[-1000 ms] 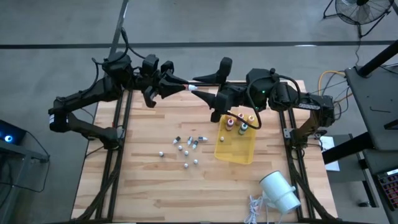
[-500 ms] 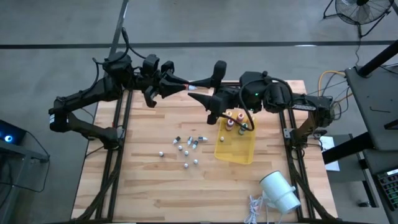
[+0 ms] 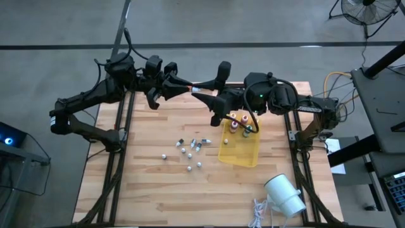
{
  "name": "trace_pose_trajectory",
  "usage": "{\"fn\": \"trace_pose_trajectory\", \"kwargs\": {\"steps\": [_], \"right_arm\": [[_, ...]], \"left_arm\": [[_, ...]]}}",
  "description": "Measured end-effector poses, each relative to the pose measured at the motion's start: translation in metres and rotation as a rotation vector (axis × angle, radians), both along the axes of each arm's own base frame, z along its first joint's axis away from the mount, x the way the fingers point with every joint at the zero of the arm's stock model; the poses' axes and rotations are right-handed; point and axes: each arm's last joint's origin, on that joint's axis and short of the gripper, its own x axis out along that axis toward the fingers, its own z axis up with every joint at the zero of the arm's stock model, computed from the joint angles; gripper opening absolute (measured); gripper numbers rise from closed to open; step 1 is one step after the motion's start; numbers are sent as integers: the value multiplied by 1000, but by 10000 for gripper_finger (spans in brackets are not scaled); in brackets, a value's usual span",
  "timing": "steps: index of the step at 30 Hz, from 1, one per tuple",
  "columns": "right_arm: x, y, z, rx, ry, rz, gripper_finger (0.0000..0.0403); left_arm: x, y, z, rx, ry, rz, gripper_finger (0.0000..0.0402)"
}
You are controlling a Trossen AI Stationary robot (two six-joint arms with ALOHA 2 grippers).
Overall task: Pick & Place food coloring
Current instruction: Put the small orange food coloring bottle into the yellow bin
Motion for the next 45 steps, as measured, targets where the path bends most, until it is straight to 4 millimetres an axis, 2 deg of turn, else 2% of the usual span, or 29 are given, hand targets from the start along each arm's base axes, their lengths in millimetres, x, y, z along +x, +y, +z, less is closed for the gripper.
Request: {"fn": "trace_pose_trajectory", "kwargs": {"steps": [8, 13, 22, 28, 40, 45], "right_arm": [[0, 0, 0, 3, -1, -1, 61], [-1, 2, 1, 6, -1, 2, 57], [-11, 4, 1, 105, 25, -8, 59], [-21, 2, -12, 291, 152, -63, 59], [-44, 1, -50, 723, 450, -311, 59], [-52, 1, -70, 886, 586, -416, 59]], "left_arm": [[0, 0, 0, 27, -5, 5, 55], [0, 0, 0, 29, -6, 6, 60], [-4, -1, 2, 57, -20, 19, 147], [-14, -3, 1, 103, 18, 41, 180], [-17, -2, -16, 142, 199, 81, 180], [-14, -1, -20, 154, 221, 79, 180]]}}
